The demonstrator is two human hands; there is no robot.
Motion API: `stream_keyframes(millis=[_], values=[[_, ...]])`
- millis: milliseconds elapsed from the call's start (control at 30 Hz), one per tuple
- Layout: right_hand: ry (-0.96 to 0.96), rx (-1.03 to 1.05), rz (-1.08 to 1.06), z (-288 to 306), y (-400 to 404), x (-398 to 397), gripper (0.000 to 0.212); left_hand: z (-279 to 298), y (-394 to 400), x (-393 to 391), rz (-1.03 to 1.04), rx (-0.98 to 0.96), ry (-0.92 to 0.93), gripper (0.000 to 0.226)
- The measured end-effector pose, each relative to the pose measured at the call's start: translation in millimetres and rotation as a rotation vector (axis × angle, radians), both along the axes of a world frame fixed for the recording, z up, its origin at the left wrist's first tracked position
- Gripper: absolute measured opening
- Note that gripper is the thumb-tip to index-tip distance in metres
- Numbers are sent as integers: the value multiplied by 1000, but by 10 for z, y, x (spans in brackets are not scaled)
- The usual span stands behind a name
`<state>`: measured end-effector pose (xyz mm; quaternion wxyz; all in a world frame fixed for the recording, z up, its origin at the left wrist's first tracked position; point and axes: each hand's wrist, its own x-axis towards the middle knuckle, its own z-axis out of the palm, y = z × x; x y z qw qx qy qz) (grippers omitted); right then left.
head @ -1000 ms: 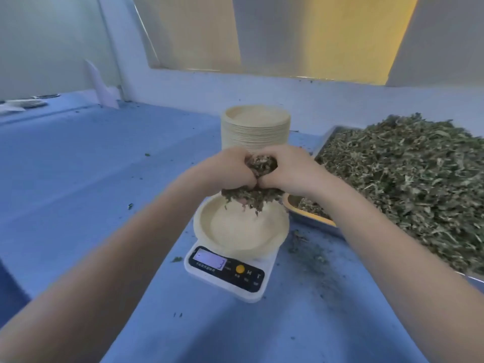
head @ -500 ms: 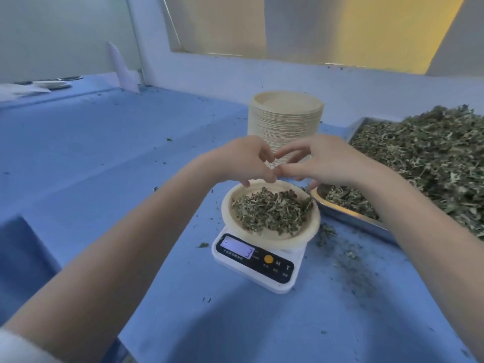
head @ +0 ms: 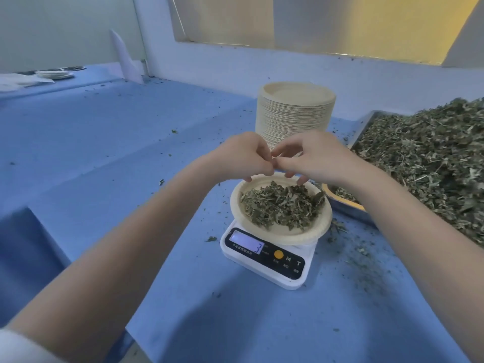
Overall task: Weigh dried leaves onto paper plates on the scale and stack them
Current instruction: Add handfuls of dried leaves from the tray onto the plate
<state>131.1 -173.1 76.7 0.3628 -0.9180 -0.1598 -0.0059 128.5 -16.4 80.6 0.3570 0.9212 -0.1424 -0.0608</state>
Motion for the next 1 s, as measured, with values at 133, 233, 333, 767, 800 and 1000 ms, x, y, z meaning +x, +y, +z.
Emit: stream_keyframes(millis=[133,233,333,767,800,1000], values=[[5,-36,-33,28,-118,-29,4,-29,-141,4,4,-30,-25,18],[-8,-71,-99,76,-392,-73,7,-51,-381,28,-29,-75,-52,21],[-23,-71,-172,78,-721,-120,8,-73,-730,75,-105,-64,-59,28],[108,-615,-285,-212,-1620,-126,43,-298,-1933,306,-388,375,-166,37],[142,-646,-273,-271,-1625,-111,40,-344,-1988,323,-401,457,-161,37],[115,-631,-249,-514,-1604,-10,23,-492,-2136,353,-411,603,-72,27]])
